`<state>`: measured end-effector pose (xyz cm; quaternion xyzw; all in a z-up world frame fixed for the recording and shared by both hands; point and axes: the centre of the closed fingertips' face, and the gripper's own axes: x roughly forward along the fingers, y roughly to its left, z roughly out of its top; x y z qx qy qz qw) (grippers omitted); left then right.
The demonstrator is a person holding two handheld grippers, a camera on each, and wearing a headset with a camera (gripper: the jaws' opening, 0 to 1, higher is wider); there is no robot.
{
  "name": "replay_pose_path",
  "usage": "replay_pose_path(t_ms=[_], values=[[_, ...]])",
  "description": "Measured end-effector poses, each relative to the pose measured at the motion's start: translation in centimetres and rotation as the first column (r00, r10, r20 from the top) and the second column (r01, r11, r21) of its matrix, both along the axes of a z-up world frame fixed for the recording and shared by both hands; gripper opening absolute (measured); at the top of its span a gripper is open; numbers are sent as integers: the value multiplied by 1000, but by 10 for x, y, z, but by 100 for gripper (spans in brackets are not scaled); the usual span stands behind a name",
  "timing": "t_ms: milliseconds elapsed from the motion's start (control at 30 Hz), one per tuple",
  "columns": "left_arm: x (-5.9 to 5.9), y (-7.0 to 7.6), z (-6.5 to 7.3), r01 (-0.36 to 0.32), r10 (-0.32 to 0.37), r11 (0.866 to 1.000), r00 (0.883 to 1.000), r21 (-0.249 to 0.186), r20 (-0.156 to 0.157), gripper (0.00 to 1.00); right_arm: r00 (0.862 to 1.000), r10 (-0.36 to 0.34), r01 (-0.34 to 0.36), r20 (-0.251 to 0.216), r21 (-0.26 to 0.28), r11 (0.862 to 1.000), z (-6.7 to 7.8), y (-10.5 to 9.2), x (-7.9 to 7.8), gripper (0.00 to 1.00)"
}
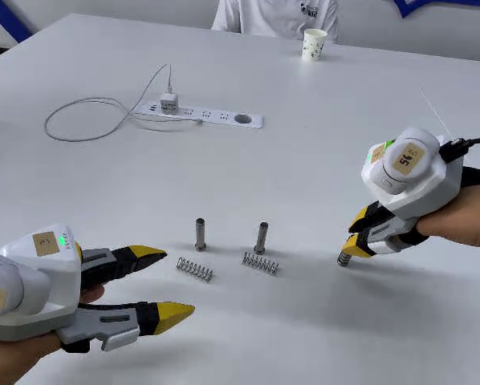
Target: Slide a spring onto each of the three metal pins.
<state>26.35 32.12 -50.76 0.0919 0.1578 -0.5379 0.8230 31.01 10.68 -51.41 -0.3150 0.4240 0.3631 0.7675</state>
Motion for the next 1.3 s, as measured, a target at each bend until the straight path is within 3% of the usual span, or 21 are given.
replay_pose_path(t_ms=[233, 433, 1300], values=[[-1, -1, 0, 4, -4, 1000, 1000, 0, 1, 52, 1000, 17, -18, 25, 35, 999, 14, 18, -1, 20], [-1, -1, 2, 4, -4, 1000, 1000, 0, 5, 52, 999, 34, -36, 27, 65, 997, 16, 35, -2, 20], [-2, -3, 3, 2, -2, 1000, 1000, 3, 7, 52, 994, 95, -88, -48, 130, 988, -24, 89, -8, 18]])
